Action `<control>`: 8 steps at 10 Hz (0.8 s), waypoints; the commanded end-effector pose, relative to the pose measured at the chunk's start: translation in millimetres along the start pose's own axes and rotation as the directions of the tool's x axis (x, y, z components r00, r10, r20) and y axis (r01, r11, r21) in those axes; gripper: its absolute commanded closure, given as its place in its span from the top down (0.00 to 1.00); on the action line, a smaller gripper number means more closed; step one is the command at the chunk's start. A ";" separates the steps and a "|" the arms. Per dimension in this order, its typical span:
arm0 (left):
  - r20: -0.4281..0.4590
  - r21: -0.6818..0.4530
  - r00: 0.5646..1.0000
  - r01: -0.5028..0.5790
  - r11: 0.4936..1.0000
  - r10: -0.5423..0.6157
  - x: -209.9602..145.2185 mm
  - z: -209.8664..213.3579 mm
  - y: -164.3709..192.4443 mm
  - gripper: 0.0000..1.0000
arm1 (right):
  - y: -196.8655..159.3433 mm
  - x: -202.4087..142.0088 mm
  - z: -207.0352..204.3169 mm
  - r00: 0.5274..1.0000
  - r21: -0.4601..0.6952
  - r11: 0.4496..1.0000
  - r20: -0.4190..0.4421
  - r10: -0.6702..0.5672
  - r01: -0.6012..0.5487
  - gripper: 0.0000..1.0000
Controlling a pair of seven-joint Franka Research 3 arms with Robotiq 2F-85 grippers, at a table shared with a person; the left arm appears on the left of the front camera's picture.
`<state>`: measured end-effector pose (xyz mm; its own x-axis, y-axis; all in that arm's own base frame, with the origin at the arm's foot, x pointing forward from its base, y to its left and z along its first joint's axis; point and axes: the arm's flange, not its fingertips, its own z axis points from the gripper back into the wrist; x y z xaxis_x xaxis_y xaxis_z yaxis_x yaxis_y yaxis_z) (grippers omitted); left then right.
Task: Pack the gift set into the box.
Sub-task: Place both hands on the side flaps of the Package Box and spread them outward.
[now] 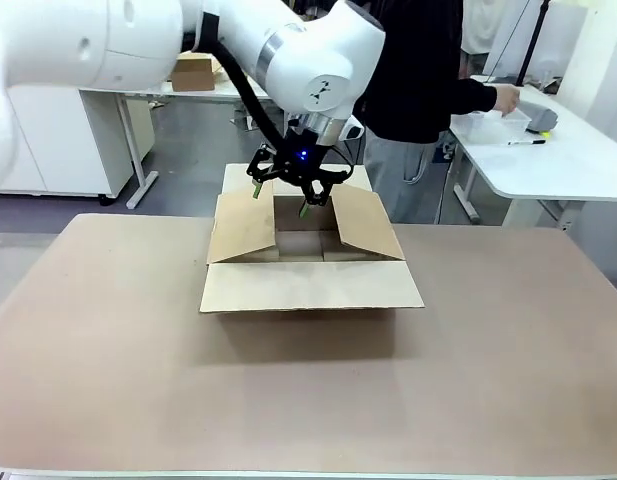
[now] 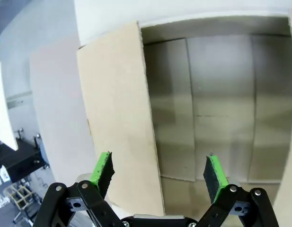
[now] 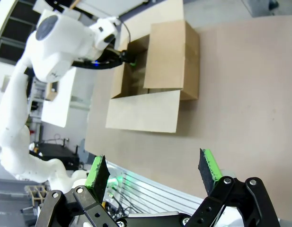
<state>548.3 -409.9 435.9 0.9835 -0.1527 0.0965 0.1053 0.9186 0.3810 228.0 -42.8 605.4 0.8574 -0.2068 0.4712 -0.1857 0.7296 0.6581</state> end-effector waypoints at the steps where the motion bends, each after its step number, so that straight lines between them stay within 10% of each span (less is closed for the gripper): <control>1: -0.027 0.086 0.997 -0.065 0.994 0.068 9.8 -10.2 -4.5 1.00 | -0.2 2.0 2.4 1.000 0.026 1.000 0.002 0.014 -0.014 1.00; 8: -0.037 0.180 0.982 -0.174 0.968 0.183 -7.3 -25.0 34.9 1.00 | -0.2 2.0 2.4 1.000 0.026 1.000 0.002 0.014 -0.014 1.00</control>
<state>562.8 -381.6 414.6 0.9964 0.0027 0.0852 -0.0446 0.8684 0.4938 227.9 -43.0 605.4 0.8572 -0.2074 0.4713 -0.1854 0.7296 0.6583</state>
